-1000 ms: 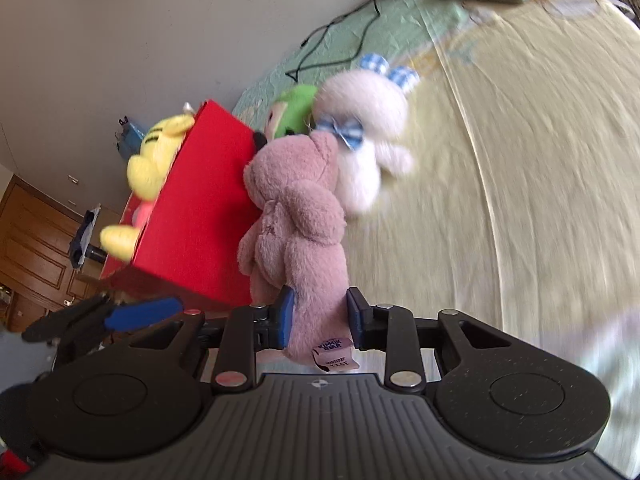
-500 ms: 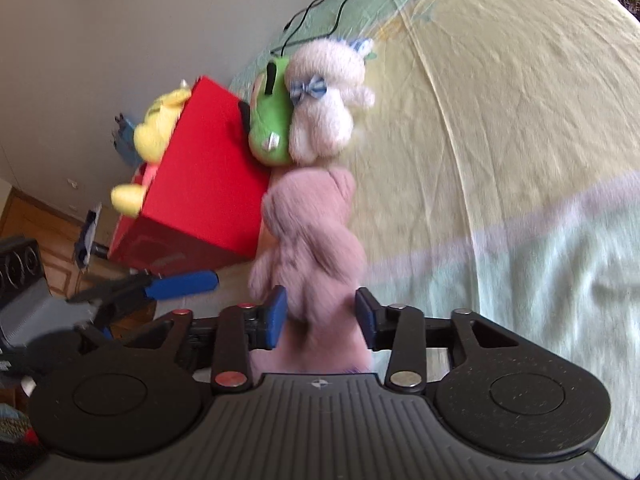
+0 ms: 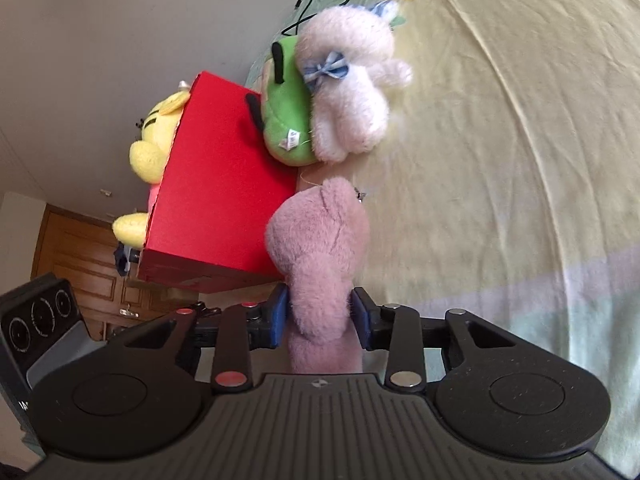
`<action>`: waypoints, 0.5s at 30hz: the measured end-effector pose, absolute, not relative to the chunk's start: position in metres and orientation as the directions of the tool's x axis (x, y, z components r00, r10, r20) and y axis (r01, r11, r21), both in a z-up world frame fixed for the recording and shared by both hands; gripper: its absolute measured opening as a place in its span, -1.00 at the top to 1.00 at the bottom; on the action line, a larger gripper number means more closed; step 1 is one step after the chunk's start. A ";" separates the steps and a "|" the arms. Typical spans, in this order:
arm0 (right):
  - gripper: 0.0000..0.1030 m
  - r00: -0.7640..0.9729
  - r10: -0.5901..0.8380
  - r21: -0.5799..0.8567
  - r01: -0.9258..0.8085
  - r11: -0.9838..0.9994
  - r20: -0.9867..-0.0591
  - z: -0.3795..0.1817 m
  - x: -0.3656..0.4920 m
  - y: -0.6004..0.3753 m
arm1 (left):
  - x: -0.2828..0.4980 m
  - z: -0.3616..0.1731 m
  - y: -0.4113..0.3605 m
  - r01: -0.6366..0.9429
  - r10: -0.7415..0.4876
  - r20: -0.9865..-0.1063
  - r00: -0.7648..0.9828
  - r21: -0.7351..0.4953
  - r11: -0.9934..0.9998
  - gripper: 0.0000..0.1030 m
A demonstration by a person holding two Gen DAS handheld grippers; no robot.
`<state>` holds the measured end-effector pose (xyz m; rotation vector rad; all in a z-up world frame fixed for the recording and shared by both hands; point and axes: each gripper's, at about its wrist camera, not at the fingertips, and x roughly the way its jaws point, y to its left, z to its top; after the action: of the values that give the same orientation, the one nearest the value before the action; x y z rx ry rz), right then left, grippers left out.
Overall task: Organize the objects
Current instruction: 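Lift the held pink teddy bear and carry it over the red box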
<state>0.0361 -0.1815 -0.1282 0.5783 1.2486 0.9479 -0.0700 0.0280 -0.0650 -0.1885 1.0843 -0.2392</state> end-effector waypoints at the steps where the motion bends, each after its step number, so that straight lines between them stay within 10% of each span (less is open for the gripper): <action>1: 0.30 0.030 0.849 0.809 -0.285 0.514 -0.528 -0.128 0.036 -0.180 | -0.069 -0.066 0.028 0.099 -0.280 -0.850 0.446 -0.264 0.959 -0.89; 15: 0.35 0.048 0.854 0.820 -0.256 0.512 -0.519 -0.124 0.022 -0.192 | -0.077 -0.058 0.010 0.186 -0.284 -0.839 0.465 -0.221 0.957 -0.55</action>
<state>0.0222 -0.1919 -0.1236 0.6089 1.2449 0.9309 -0.0766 0.0104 -0.0578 -0.1028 1.0485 -0.2894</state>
